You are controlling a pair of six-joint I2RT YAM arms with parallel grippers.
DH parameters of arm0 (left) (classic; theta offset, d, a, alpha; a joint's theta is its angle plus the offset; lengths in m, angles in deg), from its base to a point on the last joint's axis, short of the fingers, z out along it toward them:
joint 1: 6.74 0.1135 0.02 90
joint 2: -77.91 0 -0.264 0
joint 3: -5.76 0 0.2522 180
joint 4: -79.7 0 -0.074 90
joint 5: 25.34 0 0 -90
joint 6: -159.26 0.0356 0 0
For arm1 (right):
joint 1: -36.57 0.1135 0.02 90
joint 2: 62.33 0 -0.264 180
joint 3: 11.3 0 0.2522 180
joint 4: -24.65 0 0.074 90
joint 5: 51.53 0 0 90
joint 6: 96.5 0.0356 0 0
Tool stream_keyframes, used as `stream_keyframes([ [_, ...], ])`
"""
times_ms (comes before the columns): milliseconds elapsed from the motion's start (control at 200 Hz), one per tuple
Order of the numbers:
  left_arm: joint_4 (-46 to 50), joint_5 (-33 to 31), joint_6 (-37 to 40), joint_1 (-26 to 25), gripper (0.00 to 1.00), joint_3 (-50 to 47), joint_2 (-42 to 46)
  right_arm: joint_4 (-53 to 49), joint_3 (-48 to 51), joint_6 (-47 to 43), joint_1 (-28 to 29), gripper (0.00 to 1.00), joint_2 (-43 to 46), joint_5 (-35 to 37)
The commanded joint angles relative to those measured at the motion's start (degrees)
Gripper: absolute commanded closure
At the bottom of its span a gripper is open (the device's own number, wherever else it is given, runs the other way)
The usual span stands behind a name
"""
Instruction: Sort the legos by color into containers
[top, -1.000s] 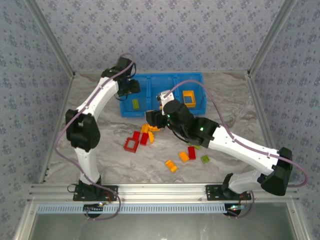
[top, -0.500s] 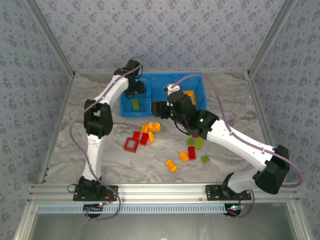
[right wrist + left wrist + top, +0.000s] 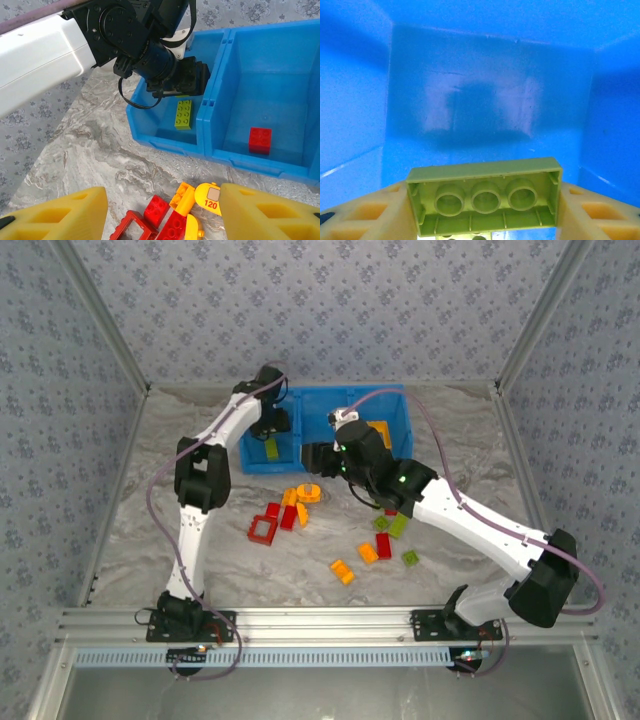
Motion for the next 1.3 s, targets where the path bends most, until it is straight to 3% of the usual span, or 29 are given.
stream_keyframes([
  [0,1.94,-1.08,0.53,-0.17,0.38,3.03,-0.73,0.26,-0.36,0.79,-0.36,0.37,-0.18,-0.84],
  [1294,4.62,0.12,1.98,-0.42,0.28,7.12,-3.98,0.36,-2.98,0.55,-0.40,0.37,-3.18,-2.66],
])
